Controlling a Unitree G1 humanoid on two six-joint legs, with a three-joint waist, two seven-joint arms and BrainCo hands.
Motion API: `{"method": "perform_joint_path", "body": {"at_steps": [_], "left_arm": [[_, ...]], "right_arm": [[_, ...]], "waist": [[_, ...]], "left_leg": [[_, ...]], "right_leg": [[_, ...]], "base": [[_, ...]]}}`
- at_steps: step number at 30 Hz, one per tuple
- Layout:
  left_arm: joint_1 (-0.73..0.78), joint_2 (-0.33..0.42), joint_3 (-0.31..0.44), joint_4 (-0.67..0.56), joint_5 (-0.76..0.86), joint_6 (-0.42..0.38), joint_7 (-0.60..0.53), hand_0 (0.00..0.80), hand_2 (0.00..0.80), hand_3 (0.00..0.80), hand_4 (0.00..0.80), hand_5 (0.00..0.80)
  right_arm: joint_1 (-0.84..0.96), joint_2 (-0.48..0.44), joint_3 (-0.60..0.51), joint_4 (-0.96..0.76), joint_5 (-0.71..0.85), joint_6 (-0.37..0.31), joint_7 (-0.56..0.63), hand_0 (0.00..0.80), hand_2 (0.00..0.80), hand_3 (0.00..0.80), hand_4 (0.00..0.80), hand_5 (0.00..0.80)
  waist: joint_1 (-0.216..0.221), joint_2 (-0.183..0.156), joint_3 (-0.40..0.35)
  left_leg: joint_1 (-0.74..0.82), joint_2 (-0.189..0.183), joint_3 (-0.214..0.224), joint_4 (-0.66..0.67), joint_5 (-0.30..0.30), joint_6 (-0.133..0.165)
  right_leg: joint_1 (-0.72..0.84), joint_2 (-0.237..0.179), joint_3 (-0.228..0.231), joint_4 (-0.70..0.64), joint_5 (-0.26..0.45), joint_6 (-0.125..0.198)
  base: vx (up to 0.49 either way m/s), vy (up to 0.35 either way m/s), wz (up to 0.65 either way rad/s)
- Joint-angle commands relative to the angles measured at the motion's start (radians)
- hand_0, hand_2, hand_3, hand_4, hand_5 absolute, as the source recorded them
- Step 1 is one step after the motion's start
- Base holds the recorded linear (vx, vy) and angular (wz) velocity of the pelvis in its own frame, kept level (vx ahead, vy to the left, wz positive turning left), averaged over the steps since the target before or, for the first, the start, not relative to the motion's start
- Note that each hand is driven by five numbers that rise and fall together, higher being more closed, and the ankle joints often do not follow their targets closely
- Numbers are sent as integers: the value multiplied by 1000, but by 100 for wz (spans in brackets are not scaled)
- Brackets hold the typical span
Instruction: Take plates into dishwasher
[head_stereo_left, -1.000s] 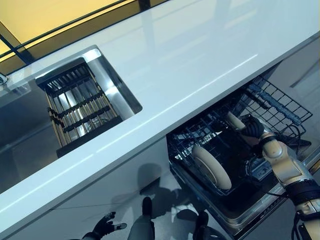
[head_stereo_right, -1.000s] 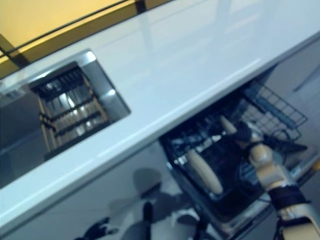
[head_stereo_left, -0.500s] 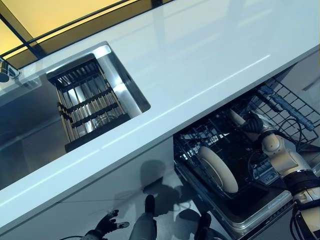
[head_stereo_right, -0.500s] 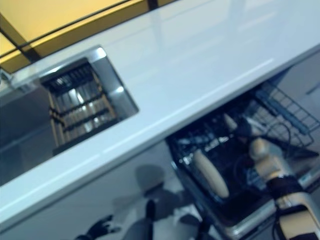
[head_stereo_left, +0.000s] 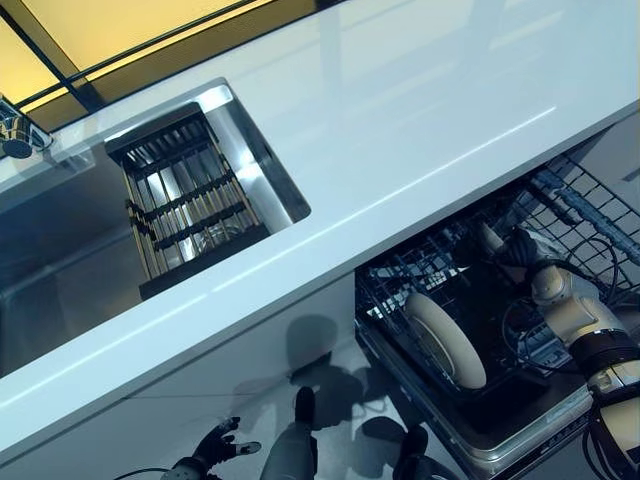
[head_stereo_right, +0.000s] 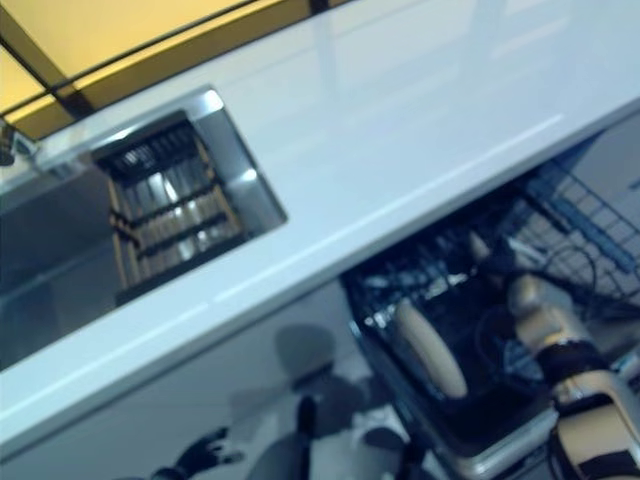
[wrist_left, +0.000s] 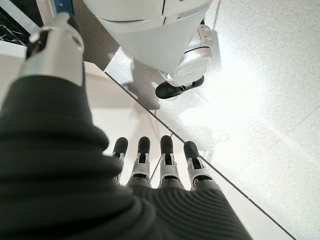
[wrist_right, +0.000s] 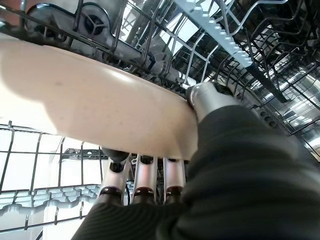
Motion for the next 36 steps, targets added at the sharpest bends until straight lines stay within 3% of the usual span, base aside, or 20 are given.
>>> {"method": "perform_joint_path", "body": {"at_steps": [1,20,21,22,23,36], "left_arm": [[2,53,-56,-27,-22,-4,1,0,0,0,0,0],[0,50,-62,-35,-32,-1,6,0,0,0,0,0],[0,49,-60,-40,-30,2,6,0,0,0,0,0],[-1,48,-61,-38,-29,1,7,0,0,0,0,0],[-2,47,-61,-39,-30,3,8,0,0,0,0,0],[3,45,-61,-36,-31,-2,6,0,0,0,0,0]], "right_arm": [[-99,-80,22,-21,10,4,-37,800,800,800,800,800],[-117,-85,33,-1,-14,19,-39,800,800,800,800,800],[-116,-86,32,-2,-16,22,-43,552,552,552,552,552],[-117,-87,31,1,-17,22,-47,179,179,179,179,179],[-116,-86,30,3,-18,22,-50,0,0,0,0,0],[-109,-90,24,-4,-25,30,-59,0,0,0,0,0]], "waist": [[14,-29,-9],[13,-20,-11],[14,-20,-11],[14,-20,-10],[13,-20,-11],[10,-18,-15]], "left_leg": [[-129,-17,-34,-28,129,15],[-118,-19,-34,-35,128,18],[-117,-19,-34,-37,128,18],[-116,-19,-34,-37,128,19],[-116,-19,-34,-36,128,19],[-102,-19,-32,-46,128,20]], "right_leg": [[85,-35,-46,13,-7,3],[65,-41,-52,37,-11,1],[64,-41,-53,37,-11,0],[64,-42,-54,39,-12,0],[64,-42,-54,40,-12,0],[60,-45,-54,47,-11,1]], "base": [[0,0,0],[0,0,0],[0,0,0],[0,0,0],[0,0,0],[0,0,0]]}}
